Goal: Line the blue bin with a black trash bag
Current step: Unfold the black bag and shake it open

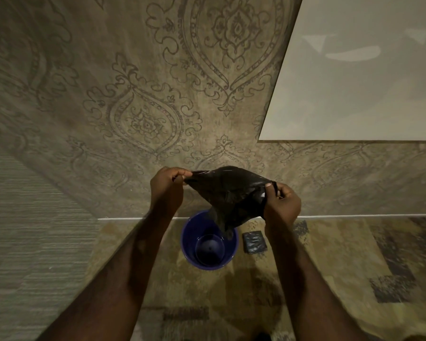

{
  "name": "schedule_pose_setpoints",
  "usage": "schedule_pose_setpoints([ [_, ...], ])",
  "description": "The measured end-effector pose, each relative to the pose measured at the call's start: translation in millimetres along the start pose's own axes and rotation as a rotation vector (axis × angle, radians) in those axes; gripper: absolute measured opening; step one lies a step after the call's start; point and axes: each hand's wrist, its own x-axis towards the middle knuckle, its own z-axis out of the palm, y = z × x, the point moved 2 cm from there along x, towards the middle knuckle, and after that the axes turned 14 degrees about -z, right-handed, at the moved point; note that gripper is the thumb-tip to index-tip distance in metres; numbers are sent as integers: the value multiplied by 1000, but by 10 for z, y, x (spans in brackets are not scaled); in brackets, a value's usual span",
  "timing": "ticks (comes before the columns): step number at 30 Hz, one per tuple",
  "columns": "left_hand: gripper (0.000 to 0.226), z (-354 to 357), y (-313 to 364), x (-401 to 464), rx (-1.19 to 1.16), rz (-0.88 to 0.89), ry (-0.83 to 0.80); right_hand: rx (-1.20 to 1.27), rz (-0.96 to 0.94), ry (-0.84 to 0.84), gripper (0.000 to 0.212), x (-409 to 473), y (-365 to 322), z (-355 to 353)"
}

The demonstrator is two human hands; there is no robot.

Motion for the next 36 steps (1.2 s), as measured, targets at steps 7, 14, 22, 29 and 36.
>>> schedule_pose_setpoints([
  [7, 14, 90, -203, -56, 385, 238, 84, -66, -75, -78, 9, 202, -159, 51],
  [14, 24, -128, -467, 108, 223, -130, 87, -380, -487, -518, 8, 636, -369, -208],
  [22, 108, 147, -46, -185, 493, 439, -118, -549, -765, -764, 25, 404, -466, 30],
  [29, 22, 380, 331, -32, 410, 506, -217, -563, -822, -893, 31, 291, -594, 79],
  [36, 15, 297, 341, 34, 83, 304, -348, -599, -803, -791, 19, 248, -520, -120],
])
